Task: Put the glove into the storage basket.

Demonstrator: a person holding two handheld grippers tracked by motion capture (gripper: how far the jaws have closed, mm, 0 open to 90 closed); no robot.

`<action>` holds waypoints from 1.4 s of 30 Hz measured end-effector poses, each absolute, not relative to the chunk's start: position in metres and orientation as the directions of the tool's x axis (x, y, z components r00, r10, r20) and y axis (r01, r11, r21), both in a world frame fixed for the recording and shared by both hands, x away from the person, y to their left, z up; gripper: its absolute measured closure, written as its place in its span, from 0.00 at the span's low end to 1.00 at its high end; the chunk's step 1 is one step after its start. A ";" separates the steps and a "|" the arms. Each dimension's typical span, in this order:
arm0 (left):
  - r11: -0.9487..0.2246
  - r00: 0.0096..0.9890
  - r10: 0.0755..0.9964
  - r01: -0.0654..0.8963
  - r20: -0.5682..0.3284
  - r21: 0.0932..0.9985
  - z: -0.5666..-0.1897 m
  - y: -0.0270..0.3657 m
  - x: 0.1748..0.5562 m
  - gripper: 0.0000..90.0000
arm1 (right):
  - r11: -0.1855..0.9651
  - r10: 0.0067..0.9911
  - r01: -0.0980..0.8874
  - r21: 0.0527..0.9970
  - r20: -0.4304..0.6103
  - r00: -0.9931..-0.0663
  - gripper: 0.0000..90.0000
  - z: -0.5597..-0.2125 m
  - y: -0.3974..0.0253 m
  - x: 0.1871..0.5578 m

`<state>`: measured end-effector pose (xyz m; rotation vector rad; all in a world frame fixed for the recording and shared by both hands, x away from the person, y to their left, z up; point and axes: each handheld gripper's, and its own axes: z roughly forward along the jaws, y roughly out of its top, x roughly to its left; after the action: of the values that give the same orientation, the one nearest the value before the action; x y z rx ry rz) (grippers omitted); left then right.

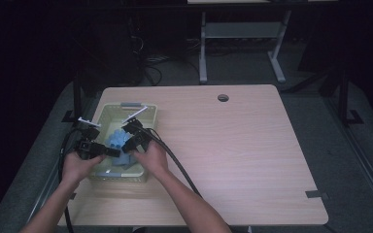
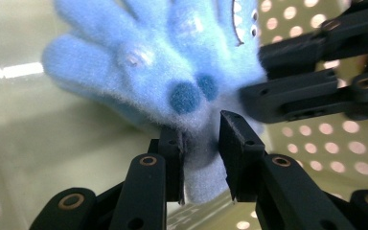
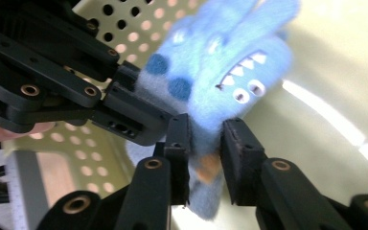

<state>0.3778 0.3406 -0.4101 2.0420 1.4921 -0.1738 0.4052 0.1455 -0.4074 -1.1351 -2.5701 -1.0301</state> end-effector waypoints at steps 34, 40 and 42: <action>-0.280 0.345 0.874 0.933 -0.342 0.228 -0.414 0.315 0.391 0.84 | 0.378 0.576 0.687 0.621 0.423 -0.699 0.80 -0.371 0.092 0.398; -0.263 0.340 0.879 0.931 -0.335 0.255 -0.406 0.312 0.393 0.81 | 0.343 0.568 0.703 0.623 0.458 -0.683 0.79 -0.372 0.078 0.397; -0.247 0.340 0.874 0.926 -0.347 0.285 -0.398 0.313 0.392 0.80 | 0.331 0.565 0.708 0.624 0.470 -0.679 0.78 -0.371 0.073 0.397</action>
<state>0.3916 0.3134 -0.3982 2.1741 1.5780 -0.1609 0.3968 0.0732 -0.3710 -1.1697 -2.4211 -1.2691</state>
